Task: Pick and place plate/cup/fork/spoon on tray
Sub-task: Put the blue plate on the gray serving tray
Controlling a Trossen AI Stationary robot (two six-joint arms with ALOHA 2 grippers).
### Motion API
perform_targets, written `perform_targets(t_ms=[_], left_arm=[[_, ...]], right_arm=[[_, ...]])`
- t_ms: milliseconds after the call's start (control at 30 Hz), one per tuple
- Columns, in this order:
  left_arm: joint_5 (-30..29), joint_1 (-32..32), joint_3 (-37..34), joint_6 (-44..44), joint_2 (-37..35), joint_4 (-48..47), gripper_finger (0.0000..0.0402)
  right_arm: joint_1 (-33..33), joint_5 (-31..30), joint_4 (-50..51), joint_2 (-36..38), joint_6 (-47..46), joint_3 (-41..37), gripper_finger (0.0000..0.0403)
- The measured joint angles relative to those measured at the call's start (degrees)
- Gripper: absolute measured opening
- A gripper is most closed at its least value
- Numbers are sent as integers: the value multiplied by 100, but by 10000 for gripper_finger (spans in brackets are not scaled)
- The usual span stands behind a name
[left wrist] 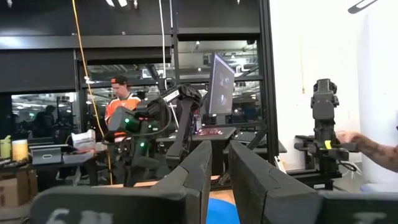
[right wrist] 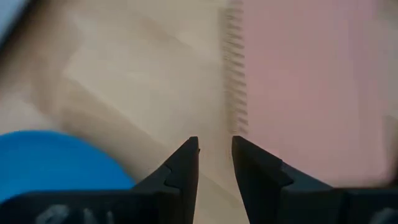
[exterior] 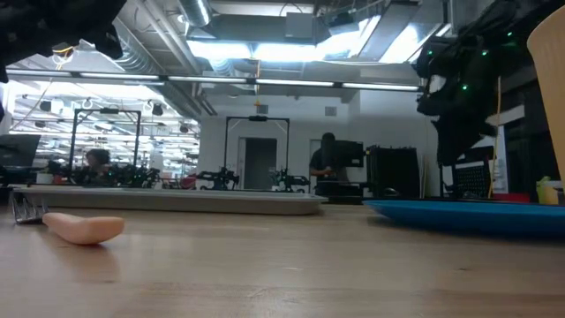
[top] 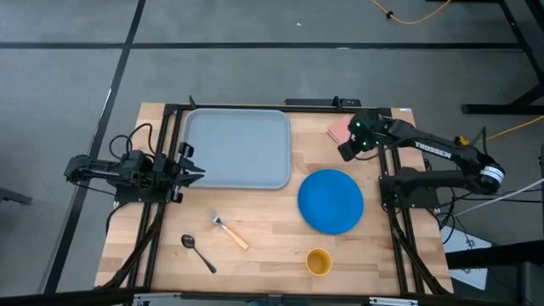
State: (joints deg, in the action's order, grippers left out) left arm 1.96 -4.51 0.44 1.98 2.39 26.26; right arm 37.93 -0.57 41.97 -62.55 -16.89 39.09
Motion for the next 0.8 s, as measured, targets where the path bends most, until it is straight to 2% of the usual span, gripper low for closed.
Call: perform_targets(t_ms=[333, 633, 800], left_arm=[[2, 0, -1, -7, 0, -6, 49], [0, -2, -1, -9, 0, -26, 49], [0, 0, 0, -1, 0, -34, 49]], right_arm=[[136, 1925, -1232, -1095, 1254, 0, 103], [343, 2809, -1336, -2175, 2055, 0, 103], [343, 3231, -1336, -2487, 2349, 0, 103]])
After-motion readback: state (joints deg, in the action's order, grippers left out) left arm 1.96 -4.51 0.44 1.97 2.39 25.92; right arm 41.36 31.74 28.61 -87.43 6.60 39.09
